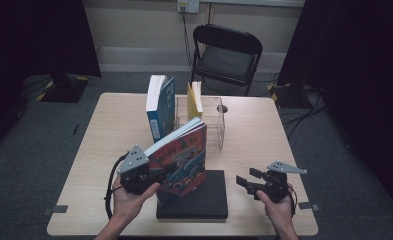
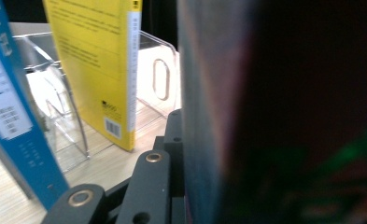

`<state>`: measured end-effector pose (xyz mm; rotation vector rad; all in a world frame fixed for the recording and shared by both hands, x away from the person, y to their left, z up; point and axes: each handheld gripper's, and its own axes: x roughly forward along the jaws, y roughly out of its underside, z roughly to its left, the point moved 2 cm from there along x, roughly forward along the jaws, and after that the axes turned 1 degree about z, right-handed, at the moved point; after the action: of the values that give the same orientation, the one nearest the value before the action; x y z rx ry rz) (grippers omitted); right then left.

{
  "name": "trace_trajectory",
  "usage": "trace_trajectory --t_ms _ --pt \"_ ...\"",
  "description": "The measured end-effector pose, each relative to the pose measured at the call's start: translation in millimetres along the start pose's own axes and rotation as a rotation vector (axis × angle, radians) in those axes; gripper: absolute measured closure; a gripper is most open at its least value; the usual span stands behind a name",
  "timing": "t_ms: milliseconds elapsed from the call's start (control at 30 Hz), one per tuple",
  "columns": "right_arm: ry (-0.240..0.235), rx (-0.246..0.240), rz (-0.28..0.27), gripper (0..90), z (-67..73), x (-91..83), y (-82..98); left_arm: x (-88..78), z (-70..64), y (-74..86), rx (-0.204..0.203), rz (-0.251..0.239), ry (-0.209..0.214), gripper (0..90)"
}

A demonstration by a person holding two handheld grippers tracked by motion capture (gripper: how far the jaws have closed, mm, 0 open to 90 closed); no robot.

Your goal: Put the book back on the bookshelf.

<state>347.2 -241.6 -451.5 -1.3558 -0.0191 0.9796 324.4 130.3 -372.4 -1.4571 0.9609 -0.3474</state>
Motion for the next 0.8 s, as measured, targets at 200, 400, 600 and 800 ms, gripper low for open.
trace_trajectory --t_ms 200,400,600,800 --pt "0.085 0.006 0.071 27.5 -19.8 7.0 13.5 1.0 5.5 -1.0 -0.035 0.004 -0.013 74.7" --pt "0.149 -0.023 0.124 24.3 -28.3 16.1 18.2 5.1 6.4 -2.9 -0.051 -0.017 -0.094 74.8" --pt "0.177 -0.036 0.142 22.8 -30.6 18.2 20.8 9.0 10.9 -6.2 -0.084 -0.02 -0.131 74.8" --pt "0.212 -0.027 0.185 19.4 -35.4 22.4 27.4 12.6 13.9 -10.4 -0.081 -0.028 -0.17 74.8"
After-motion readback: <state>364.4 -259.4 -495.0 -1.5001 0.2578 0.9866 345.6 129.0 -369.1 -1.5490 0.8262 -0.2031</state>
